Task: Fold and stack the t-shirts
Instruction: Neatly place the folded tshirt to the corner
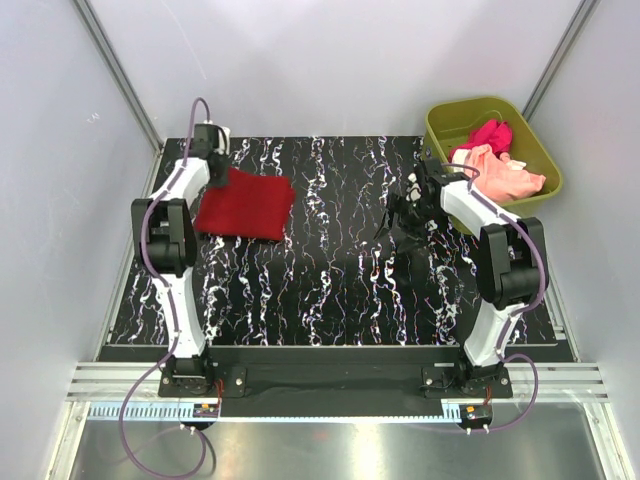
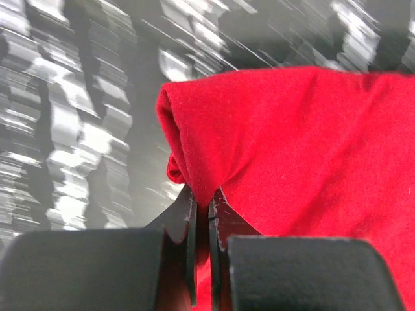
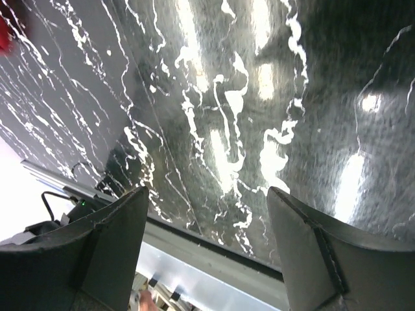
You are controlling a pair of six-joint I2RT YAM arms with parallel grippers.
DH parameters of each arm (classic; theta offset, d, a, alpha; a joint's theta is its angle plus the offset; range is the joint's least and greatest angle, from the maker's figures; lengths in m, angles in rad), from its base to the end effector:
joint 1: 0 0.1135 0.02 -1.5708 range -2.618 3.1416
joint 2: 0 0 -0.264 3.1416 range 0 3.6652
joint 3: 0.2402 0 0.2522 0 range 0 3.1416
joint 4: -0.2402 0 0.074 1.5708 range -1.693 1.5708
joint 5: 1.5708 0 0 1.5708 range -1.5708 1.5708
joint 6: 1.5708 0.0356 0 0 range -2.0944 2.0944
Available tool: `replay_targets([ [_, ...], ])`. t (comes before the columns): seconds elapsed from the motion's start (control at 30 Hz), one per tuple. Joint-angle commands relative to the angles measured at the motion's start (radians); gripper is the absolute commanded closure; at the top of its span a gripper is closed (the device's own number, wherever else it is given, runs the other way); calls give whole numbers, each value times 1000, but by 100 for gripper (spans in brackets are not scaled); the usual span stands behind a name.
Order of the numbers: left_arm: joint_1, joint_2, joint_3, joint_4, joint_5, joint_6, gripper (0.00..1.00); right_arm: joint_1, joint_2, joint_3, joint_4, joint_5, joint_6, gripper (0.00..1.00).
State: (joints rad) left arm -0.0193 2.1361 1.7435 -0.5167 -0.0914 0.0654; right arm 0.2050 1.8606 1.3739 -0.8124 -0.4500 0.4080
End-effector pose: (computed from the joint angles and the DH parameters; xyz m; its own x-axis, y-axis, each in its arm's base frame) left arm 0.4779 -0.0060 0.2118 -0.7896 0.0803 -0.6083 0.0148 0.9936 0.1120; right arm 0.3576 0.0902 0.2028 -0.9838 0.1604 -0.0801 0.1011 0.8652 0.4911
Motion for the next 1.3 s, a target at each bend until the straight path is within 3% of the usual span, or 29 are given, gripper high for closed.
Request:
replay_targets([
  [0.0,18,111,193,101,-122,120,100,11,-67,11,-53,4,15,20],
  [0.1,57,227,304,81,-159,172,100,11,-61,34,-77,13,17,20],
  [0.17,74,307,466,64,-191,177,100,11,-54,51,-96,20,17,20],
  [0.27,99,337,559,84,-215,169,100,11,-55,54,-111,28,25,20],
  [0.67,133,396,571,385,-360,218,100,11,-11,149,-186,59,9,20],
  [0.87,140,479,665,449,-378,244,100,11,-1,151,-202,82,0,20],
  [1.27,153,522,663,557,-498,232,100,11,46,206,-211,85,6,20],
])
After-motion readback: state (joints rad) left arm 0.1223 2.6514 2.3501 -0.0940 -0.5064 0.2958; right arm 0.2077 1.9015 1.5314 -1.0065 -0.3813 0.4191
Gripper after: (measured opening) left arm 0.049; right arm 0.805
